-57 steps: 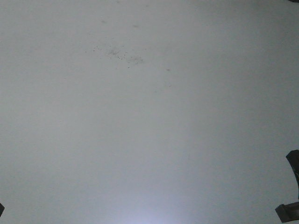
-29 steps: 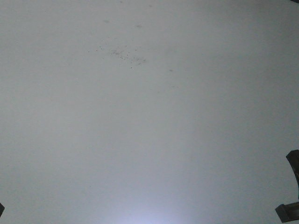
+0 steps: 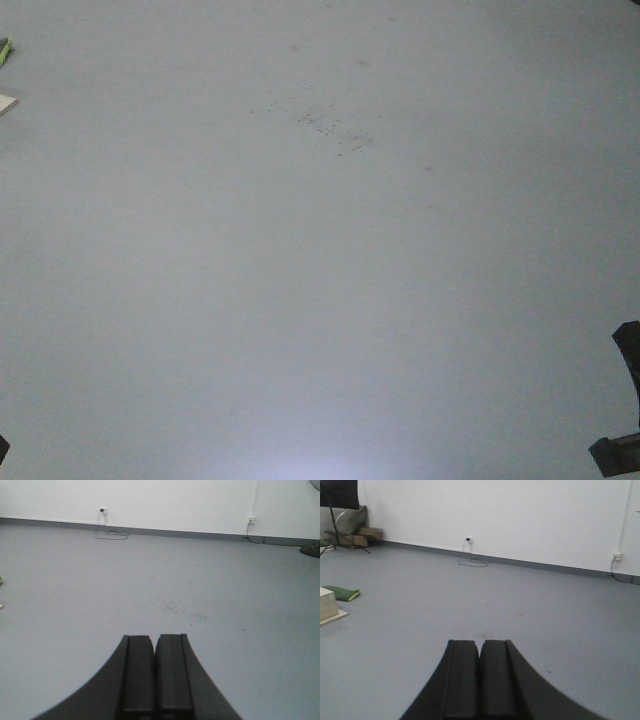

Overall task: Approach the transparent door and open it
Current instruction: 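Drive the base forward and turn toward the glass sliding door, then drive the base up to the white-framed glass door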

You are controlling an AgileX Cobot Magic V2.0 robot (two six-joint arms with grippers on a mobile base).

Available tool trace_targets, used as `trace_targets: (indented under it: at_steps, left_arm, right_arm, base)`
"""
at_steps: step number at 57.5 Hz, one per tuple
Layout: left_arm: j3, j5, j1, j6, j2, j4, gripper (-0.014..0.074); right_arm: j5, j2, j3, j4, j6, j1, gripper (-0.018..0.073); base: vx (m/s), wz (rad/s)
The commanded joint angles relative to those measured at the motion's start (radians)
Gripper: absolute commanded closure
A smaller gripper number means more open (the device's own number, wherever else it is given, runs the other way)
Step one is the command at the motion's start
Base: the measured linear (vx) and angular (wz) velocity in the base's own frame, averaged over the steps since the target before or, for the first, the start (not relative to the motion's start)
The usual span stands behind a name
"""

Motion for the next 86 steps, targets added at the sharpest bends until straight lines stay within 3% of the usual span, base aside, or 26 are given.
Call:
trace_targets:
  at_steps: [1,86]
  left_arm:
    - [0.030,-0.084,0.004,0.000,-0.013,-0.010,0.0602]
    - [0.030,-0.084,0.004,0.000,-0.013,-0.010,0.0602]
  right_arm:
    - [-0.074,-0.014,0.014,-0.001,-0.009,-0.007,0.0562]
    - [-0.074,-0.014,0.014,-0.001,-0.009,-0.007,0.0562]
  base:
    - [0.25,0.39]
    - [0.46,0.46]
